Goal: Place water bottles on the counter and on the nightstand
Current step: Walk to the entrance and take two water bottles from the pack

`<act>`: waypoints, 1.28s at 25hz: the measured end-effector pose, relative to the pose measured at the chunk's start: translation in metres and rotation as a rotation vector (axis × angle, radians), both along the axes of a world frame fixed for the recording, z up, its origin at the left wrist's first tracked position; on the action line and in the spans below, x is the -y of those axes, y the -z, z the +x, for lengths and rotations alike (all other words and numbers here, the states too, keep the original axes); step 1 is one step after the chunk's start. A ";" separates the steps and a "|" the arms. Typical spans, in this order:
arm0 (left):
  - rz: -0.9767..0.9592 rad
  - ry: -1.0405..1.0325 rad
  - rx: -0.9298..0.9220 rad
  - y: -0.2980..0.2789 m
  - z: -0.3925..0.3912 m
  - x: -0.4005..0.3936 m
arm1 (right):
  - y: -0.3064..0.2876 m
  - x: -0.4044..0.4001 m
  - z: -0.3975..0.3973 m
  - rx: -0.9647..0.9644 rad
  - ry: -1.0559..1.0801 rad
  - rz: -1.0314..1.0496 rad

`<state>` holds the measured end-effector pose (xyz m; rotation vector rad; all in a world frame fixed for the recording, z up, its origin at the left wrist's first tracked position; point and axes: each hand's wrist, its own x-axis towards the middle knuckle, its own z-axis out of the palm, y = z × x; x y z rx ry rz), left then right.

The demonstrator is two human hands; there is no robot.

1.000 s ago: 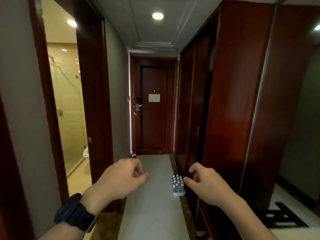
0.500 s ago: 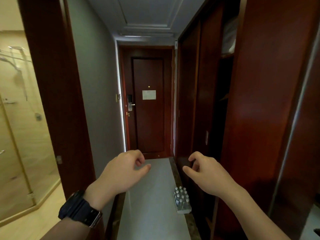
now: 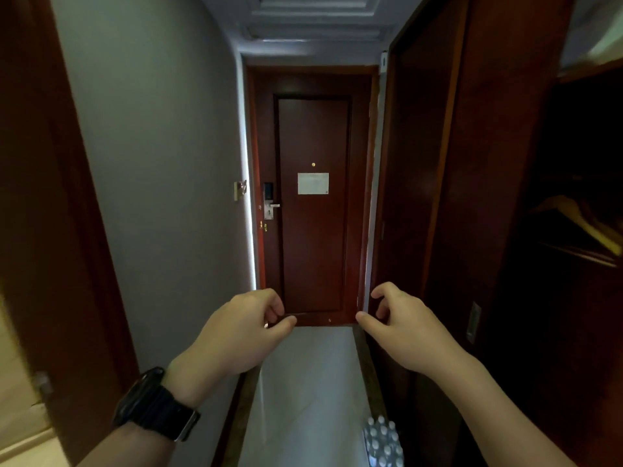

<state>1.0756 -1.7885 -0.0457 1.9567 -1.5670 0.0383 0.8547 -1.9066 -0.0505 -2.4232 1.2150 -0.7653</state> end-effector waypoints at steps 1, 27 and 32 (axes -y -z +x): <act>-0.005 0.002 0.001 0.004 0.017 0.023 | 0.002 0.023 0.017 -0.008 0.005 0.001; 0.236 0.237 -0.108 0.237 0.196 0.504 | 0.232 0.458 0.191 0.055 0.174 0.251; 0.338 0.263 -0.241 0.437 0.178 0.570 | 0.449 0.510 0.173 0.146 0.262 0.405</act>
